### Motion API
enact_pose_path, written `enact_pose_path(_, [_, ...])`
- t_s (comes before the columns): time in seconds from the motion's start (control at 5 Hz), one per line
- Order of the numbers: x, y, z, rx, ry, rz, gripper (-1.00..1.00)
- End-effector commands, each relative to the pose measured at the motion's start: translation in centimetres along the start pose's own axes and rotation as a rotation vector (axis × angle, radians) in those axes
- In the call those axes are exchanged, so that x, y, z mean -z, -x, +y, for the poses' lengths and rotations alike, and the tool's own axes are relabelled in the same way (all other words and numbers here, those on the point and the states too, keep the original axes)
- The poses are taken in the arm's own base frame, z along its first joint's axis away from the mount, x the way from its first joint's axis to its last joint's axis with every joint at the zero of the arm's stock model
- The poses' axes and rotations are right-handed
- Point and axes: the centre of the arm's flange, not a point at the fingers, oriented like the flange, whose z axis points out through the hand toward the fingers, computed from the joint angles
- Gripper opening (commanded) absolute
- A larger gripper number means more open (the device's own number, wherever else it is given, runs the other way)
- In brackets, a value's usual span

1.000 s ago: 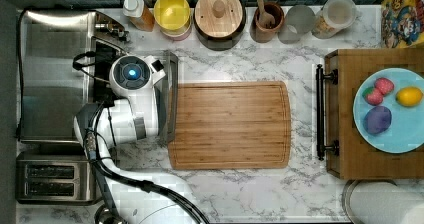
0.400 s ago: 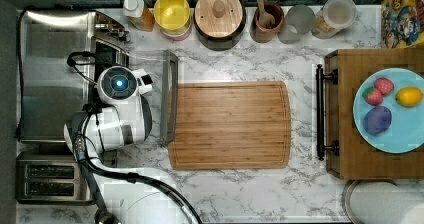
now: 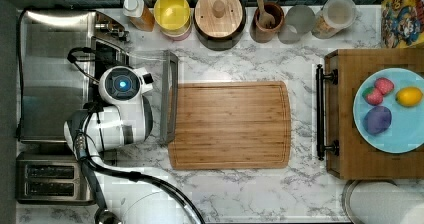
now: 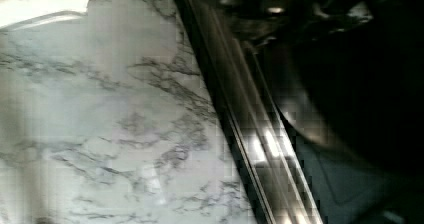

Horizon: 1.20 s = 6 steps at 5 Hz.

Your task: Put the bowl in the oven.

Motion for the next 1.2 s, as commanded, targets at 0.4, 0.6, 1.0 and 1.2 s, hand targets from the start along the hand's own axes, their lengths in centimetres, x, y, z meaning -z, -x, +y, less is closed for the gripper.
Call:
enact_pose_path(0.4, [7.8,-3.9,-1.3,-0.055,-0.287,-0.018,0.0])
enact_pose_path(0.6, [8.8,-5.1,0.8,-0.094,-0.261,-0.009,0.0])
enact_pose_path(1.0, [12.0,-6.3,4.7,-0.137,-0.31,0.004,0.0])
enact_pose_path(1.2, [13.3,-7.1,6.4,-0.119,-0.269,-0.011,0.0])
